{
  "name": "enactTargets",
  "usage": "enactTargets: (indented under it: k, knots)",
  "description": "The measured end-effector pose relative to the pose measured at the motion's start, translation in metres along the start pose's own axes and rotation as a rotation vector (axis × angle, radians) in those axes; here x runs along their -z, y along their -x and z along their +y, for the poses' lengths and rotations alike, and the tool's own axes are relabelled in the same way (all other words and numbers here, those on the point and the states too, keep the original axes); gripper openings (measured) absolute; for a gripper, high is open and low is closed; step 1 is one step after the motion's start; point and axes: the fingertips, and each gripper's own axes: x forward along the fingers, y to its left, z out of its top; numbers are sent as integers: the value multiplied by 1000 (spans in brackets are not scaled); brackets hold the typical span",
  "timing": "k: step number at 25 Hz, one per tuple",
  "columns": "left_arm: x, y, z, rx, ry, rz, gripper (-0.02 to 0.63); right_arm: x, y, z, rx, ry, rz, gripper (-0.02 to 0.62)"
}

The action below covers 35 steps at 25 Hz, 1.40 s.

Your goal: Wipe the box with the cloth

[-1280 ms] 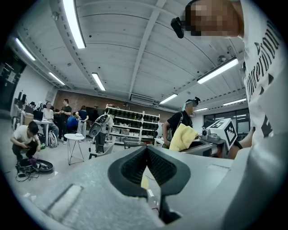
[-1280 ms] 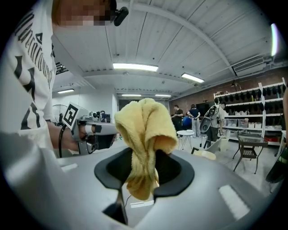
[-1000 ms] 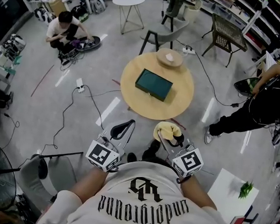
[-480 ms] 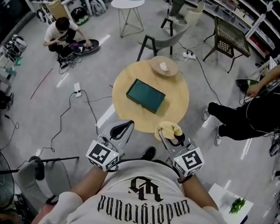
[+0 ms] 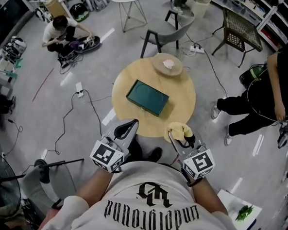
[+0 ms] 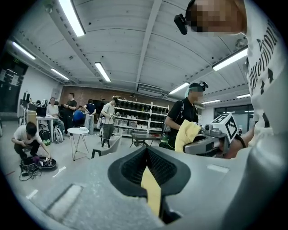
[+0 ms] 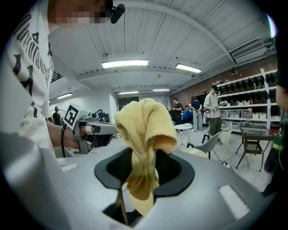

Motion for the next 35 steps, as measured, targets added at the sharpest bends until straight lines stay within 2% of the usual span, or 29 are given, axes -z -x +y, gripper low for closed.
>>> enactTargets:
  k: [11, 20, 28, 35]
  knots:
    - [19, -49, 47, 63, 5, 79, 6, 20, -31, -41, 84, -77, 64, 135]
    - [50, -83, 112, 107, 13, 185, 8, 39, -88, -70, 128, -142, 132, 135]
    - [91, -109, 173, 148, 18, 284, 35, 64, -141, -96, 187, -197, 180, 137]
    - [137, -124, 214, 179, 50, 390, 88, 96, -172, -116, 253, -258, 246, 137]
